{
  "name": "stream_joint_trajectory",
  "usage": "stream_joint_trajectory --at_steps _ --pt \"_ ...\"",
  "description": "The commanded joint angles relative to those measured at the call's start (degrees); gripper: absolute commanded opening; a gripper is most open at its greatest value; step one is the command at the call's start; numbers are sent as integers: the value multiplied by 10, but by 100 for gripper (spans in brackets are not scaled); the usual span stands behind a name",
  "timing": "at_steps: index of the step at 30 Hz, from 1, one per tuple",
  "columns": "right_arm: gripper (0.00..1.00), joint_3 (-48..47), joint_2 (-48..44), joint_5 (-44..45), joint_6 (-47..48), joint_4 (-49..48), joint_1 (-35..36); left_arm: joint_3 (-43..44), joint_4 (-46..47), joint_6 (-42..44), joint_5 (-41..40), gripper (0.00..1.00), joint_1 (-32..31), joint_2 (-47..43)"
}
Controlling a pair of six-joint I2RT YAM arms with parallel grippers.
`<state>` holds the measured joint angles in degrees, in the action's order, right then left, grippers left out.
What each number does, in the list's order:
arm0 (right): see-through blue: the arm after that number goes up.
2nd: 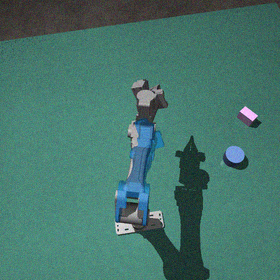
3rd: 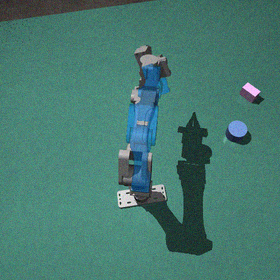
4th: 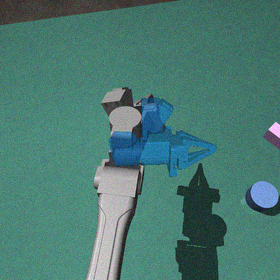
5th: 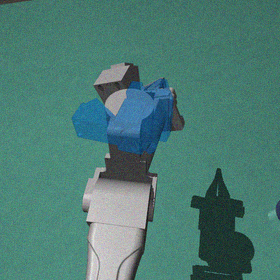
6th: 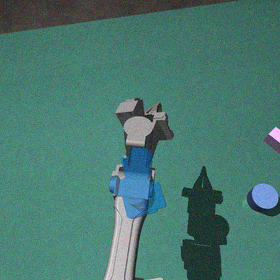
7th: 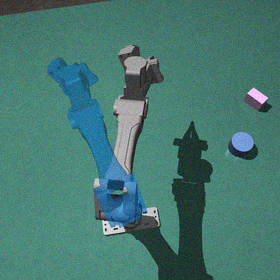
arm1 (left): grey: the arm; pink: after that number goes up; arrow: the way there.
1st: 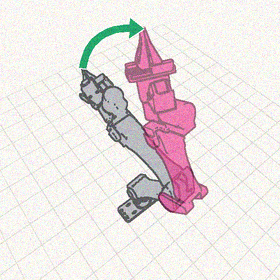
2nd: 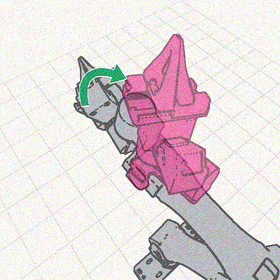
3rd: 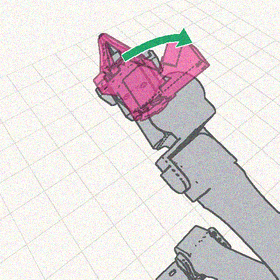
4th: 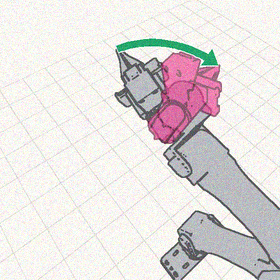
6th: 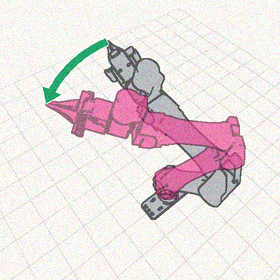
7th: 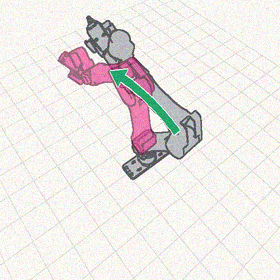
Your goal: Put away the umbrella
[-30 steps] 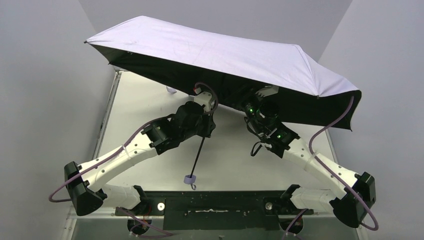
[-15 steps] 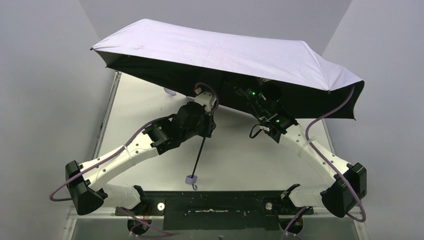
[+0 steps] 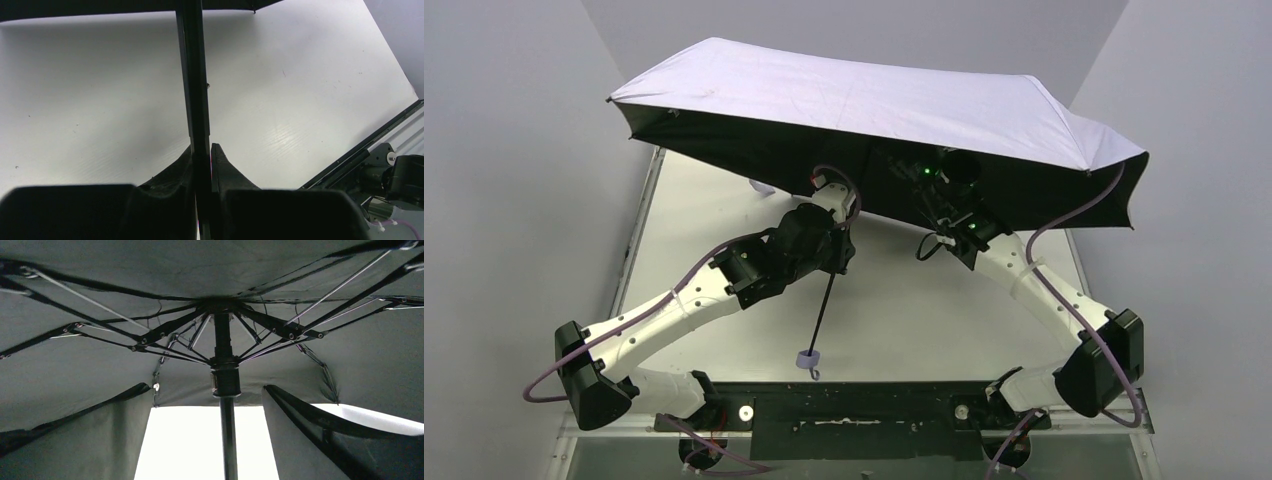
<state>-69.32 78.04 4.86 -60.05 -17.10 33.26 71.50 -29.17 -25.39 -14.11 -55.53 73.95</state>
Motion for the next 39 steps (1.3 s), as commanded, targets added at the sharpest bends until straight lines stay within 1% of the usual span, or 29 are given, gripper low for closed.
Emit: stream_joint_trajectory --at_steps 1,9,17,26,28,31,34,36,39 --pt "80 -32 19 -16 -17 -12 -8 21 -25 63 51 0 -22 4" --pt "72 -46 40 -25 -22 -6 -13 18 -26 62 51 0 -23 4" --pt "59 -50 45 -24 -19 -14 -19 17 -25 62 55 0 -23 7" --pt "52 -57 55 -25 -17 -30 -22 12 -22 63 58 0 -23 3" --pt "49 -59 57 -25 -15 -30 -22 9 -20 63 59 0 -24 1" --pt "40 -57 56 -23 -13 -35 -22 2 -13 63 62 0 -24 -4" --pt "28 -54 55 -23 -11 -44 -23 1 -12 64 61 0 -24 -6" --pt "18 -49 52 -22 -8 -55 -23 3 -14 64 61 0 -23 -4" --pt "0 -36 47 -20 1 -71 -24 2 -15 64 62 0 -24 -3"
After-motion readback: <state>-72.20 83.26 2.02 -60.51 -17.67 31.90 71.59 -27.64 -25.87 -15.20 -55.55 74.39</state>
